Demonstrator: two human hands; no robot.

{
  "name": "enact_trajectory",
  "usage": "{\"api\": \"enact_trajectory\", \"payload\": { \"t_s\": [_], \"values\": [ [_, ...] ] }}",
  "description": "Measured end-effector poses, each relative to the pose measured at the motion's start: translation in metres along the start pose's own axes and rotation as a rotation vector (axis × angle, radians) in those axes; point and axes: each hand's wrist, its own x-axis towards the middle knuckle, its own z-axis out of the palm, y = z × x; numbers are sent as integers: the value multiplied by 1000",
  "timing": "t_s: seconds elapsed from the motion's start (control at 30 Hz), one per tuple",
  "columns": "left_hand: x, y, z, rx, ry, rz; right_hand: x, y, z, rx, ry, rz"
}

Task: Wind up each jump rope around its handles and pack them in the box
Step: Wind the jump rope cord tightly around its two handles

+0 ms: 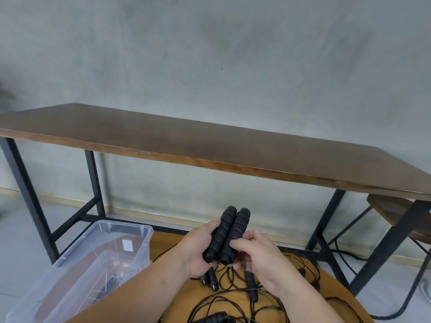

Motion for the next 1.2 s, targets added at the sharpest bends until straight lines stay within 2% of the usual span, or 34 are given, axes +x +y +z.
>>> {"api": "enact_trajectory", "payload": {
  "t_s": [0.23, 0.4, 0.5, 0.6, 0.67, 0.77, 0.9, 1.2],
  "values": [
    [-4, 2, -3, 29, -39, -80, 2, 3, 0, 56, -47, 13],
    [-14, -3, -10, -39, -277, -178, -1, 8, 2, 30, -65, 67],
    [-13, -4, -15, -90, -327, -201, -2, 12, 1, -53, -83, 79],
    [-14, -6, -13, -7, -358, -180, -6, 16, 5, -177, -62, 56],
    [-13, -6, -8, 37, -316, -110, -7, 17, 7, -111, -28, 38],
    [-12, -5, -3, 115, -145, 13, -9, 15, 9, 71, -1, 79],
    [-10, -6, -3, 183, -20, 75, -12, 20, 12, 111, 12, 98],
    [-11, -22, -7, 191, -13, 81, -21, 32, 6, -148, 9, 18]
  ]
}}
